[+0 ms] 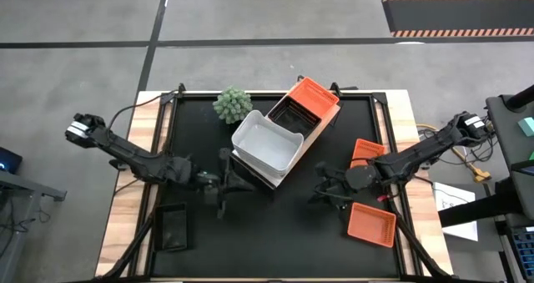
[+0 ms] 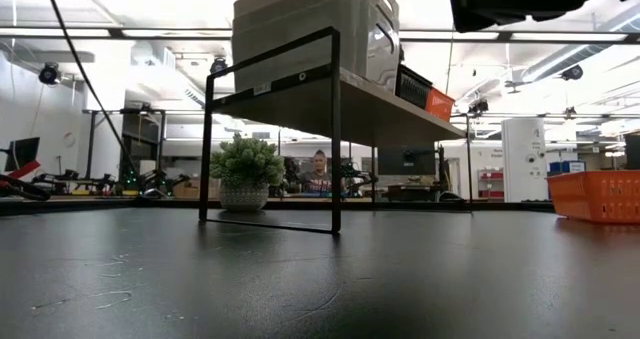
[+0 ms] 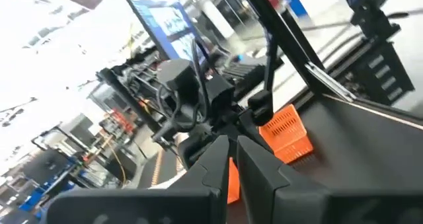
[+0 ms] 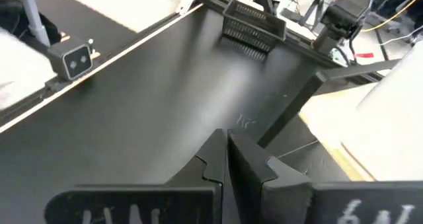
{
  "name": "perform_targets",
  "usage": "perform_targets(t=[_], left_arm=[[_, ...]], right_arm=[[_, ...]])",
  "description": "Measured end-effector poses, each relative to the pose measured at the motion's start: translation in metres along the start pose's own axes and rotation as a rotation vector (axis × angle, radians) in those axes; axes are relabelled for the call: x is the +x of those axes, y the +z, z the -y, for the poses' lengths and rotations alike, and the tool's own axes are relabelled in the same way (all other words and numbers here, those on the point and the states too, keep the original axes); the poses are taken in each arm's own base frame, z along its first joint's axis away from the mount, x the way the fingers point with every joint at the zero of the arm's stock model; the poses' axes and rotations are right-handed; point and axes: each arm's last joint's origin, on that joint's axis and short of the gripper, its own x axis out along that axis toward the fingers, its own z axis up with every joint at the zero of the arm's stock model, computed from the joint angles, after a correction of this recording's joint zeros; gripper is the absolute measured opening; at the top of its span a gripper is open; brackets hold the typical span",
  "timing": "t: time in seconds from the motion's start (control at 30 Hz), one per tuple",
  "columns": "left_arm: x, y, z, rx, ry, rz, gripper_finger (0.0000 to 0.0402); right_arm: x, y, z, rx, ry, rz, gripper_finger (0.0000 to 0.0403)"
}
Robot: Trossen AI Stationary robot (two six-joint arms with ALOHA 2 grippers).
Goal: Stack baskets on shelf by color
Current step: Stack the gray bin on top of the other gray bin on the shelf
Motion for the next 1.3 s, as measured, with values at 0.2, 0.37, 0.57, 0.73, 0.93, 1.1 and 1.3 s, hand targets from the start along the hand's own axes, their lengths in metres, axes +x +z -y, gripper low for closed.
perform_targets(t=[0.2, 0.37, 0.57, 0.73, 0.93, 1.1, 1.3], left_arm=[[-0.016, -0.009, 0.000, -0.019, 0.051, 0.057, 0.0015], [-0.022, -0.011, 0.000, -0.027, 0.072, 0.083, 0.0015], [-0.022, -0.009, -0.001, -0.029, 0.078, 0.090, 0.0015], [-0.022, -0.009, -0.001, -0.021, 0.079, 0.090, 0.0015], [-0.023, -0.002, -0.008, 0.014, 0.129, 0.124, 0.0015], [-0.023, -0.003, -0.007, 0.010, 0.129, 0.106, 0.0015], [-0.023, -0.004, -0.006, 0.007, 0.127, 0.104, 0.0015]], right_arm=[[0.000, -0.002, 0.000, 0.008, -0.001, -0.004, 0.0009], [0.000, -0.004, -0.001, 0.021, 0.000, -0.010, 0.0009], [0.000, -0.005, -0.001, 0.022, 0.001, -0.012, 0.0009], [0.000, -0.005, 0.000, 0.084, -0.011, -0.012, 0.0008], [-0.006, 0.000, 0.002, 0.382, -0.039, -0.095, 0.0008], [-0.016, 0.001, 0.002, 0.540, -0.165, -0.404, 0.0008], [-0.028, 0.015, 0.008, 0.575, -0.244, -0.538, 0.0008]])
